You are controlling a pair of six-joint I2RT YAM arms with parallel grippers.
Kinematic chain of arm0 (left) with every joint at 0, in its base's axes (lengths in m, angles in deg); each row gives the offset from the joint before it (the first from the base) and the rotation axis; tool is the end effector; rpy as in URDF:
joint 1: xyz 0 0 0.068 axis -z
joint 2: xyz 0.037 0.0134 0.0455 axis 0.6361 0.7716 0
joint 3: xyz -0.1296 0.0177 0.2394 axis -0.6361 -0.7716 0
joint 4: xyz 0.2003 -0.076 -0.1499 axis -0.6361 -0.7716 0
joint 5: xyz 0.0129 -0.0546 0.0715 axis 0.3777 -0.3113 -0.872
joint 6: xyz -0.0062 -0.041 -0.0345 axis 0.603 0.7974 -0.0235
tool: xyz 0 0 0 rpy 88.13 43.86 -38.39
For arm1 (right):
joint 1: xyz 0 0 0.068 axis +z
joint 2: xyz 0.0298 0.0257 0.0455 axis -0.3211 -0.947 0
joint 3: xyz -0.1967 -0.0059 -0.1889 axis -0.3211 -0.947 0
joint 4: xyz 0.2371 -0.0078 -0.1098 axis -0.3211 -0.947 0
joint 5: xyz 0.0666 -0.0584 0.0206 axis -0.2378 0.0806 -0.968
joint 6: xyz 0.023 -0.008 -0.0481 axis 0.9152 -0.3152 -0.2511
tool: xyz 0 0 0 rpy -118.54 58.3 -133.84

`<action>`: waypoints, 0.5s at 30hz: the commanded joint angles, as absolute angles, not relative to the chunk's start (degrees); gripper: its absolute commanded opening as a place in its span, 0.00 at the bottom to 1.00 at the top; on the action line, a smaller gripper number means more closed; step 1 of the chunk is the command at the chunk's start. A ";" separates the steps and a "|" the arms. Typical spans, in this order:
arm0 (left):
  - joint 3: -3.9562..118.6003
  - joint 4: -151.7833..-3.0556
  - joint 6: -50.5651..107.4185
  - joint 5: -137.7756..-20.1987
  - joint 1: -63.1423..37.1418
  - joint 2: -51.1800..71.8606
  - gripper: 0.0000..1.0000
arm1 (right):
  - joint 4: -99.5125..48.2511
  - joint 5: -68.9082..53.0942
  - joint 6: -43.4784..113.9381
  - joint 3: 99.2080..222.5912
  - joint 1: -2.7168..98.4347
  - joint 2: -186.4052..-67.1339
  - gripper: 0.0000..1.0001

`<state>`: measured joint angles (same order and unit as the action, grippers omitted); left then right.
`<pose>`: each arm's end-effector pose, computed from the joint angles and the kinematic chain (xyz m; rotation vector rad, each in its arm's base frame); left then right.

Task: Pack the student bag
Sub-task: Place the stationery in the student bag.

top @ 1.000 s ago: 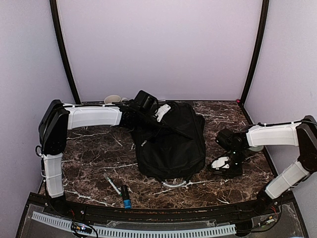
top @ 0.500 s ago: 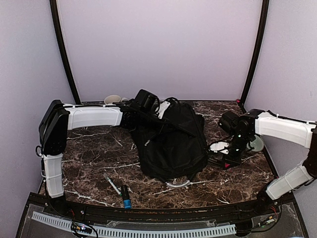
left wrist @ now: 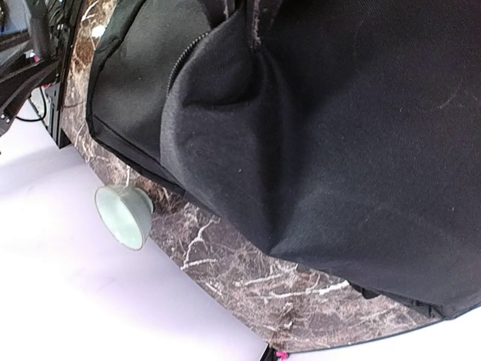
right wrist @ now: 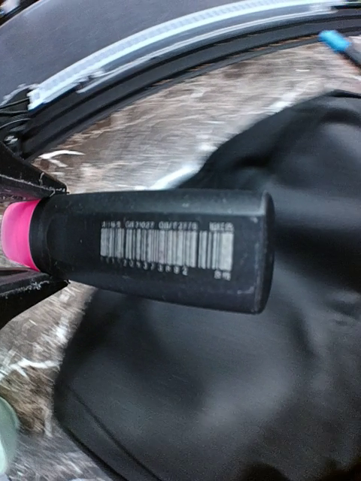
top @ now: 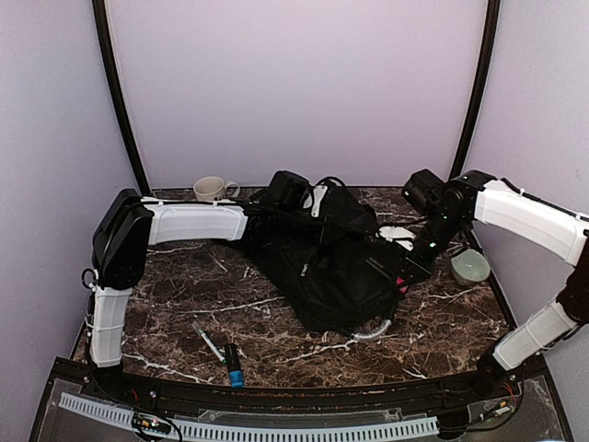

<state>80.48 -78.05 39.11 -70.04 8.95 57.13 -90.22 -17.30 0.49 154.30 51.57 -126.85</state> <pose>0.3263 -0.3842 0.2333 0.6896 2.0539 -1.0550 0.2088 0.1472 0.2761 -1.5087 2.4780 0.4477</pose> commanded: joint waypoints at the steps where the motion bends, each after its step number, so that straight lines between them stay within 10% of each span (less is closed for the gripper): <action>1: 85.05 -75.06 40.85 -68.71 9.94 55.52 0.00 | -86.36 -19.74 5.89 159.26 51.76 -131.21 0.18; 15: 86.29 -77.60 40.75 -69.39 10.43 54.55 0.00 | -75.31 -17.30 16.49 167.74 51.07 -147.02 0.19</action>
